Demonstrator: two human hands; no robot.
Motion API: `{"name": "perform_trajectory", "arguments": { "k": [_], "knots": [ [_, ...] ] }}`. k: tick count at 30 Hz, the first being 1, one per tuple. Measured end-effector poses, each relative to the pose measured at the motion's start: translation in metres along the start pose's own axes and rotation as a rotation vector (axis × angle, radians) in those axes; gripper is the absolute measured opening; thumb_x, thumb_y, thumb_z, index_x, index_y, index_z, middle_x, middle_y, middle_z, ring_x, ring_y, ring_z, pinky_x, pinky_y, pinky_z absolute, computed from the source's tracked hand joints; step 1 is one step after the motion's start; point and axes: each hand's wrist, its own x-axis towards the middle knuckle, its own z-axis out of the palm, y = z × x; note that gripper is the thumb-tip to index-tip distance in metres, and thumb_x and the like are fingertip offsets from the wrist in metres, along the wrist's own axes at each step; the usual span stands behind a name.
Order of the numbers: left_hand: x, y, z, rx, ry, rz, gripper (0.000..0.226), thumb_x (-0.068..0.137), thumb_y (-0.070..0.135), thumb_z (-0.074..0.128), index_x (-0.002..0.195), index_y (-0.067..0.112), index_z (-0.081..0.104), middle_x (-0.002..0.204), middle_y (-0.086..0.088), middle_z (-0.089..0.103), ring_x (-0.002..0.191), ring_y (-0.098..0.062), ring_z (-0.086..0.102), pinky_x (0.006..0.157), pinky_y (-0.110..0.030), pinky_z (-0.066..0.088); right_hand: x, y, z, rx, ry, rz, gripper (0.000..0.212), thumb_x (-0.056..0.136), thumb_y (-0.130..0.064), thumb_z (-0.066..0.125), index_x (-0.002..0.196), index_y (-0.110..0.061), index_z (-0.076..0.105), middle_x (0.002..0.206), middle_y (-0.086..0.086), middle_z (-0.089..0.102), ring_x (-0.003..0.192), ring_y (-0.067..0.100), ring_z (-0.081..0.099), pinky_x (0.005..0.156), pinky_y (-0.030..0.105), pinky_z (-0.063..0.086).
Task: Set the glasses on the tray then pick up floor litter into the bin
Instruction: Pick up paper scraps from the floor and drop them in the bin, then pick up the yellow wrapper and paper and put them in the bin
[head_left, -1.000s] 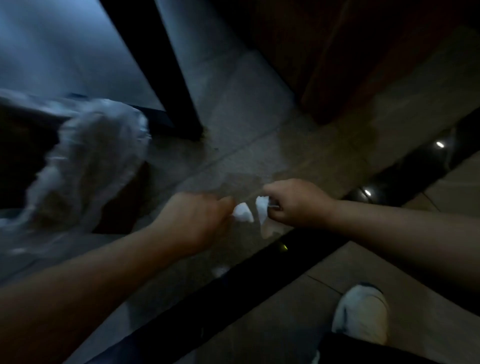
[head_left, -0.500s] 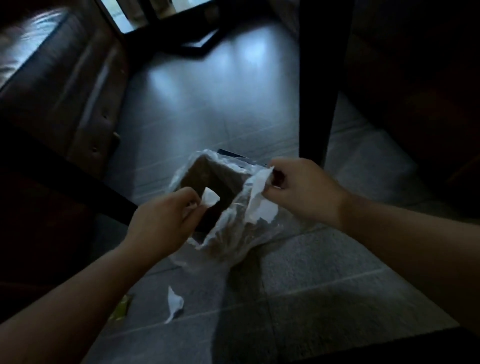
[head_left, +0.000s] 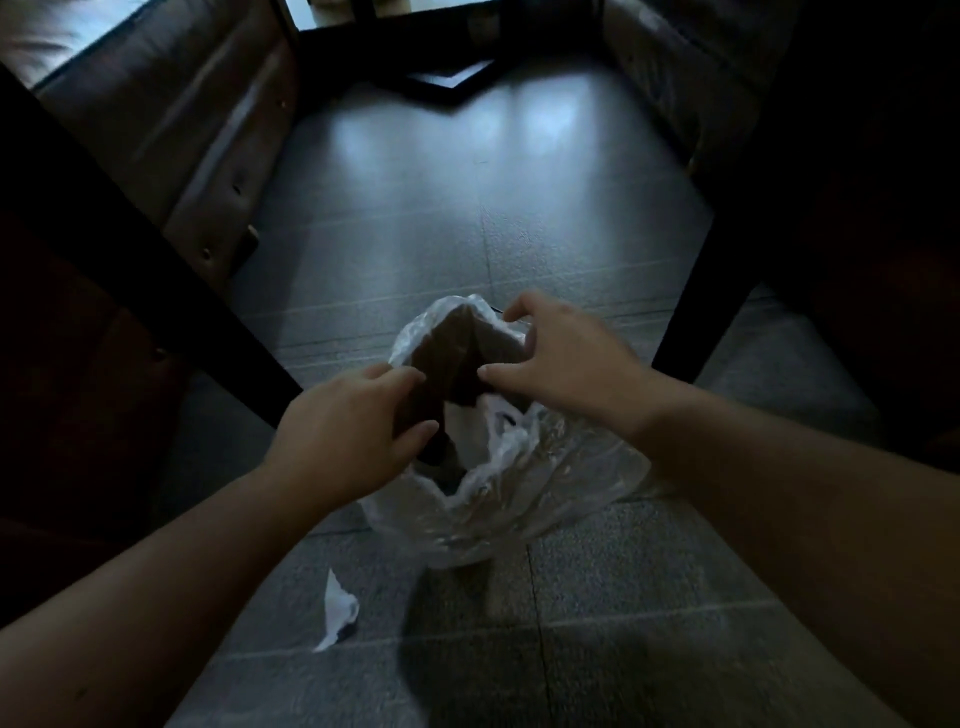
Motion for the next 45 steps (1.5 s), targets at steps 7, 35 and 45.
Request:
{"name": "perform_trajectory", "arguments": {
  "k": [7,35,45],
  "knots": [
    [-0.034,-0.022,-0.019,-0.138,0.158,0.003,0.026,0.083,0.046,0.057,0.098,0.025,0.062,0.087,0.006,0.066,0.065,-0.013,0.059,0.050,-0.030,0.048,-0.026,-0.039,0.002,-0.120,0.014,-0.242,0.040,0.075,-0.046,0.070,0.107,-0.026,0.055,0.090,-0.007,0.052,0.080,0.015,0.054,0.066,0.030,0.040],
    [-0.251,-0.189,0.100,-0.096,-0.270,-0.565,0.029,0.088,0.044,0.049,0.109,0.024,0.052,0.102,0.000,0.059,0.086,-0.020,0.057,0.058,-0.031,0.040,-0.048,-0.143,0.249,-0.453,-0.694,-0.464,0.046,0.082,-0.044,0.062,0.119,-0.023,0.045,0.116,0.003,0.050,0.096,0.023,0.055,0.072,0.034,0.048],
    [-0.259,-0.211,0.130,0.057,-0.350,-0.646,0.047,0.082,0.048,0.058,0.119,0.023,0.044,0.116,-0.004,0.051,0.095,-0.024,0.056,0.058,-0.031,0.039,-0.072,-0.081,0.323,-0.597,-0.833,-0.526,0.053,0.088,-0.031,0.058,0.133,-0.019,0.035,0.138,0.017,0.039,0.093,0.035,0.061,0.067,0.039,0.052]
  ]
}}
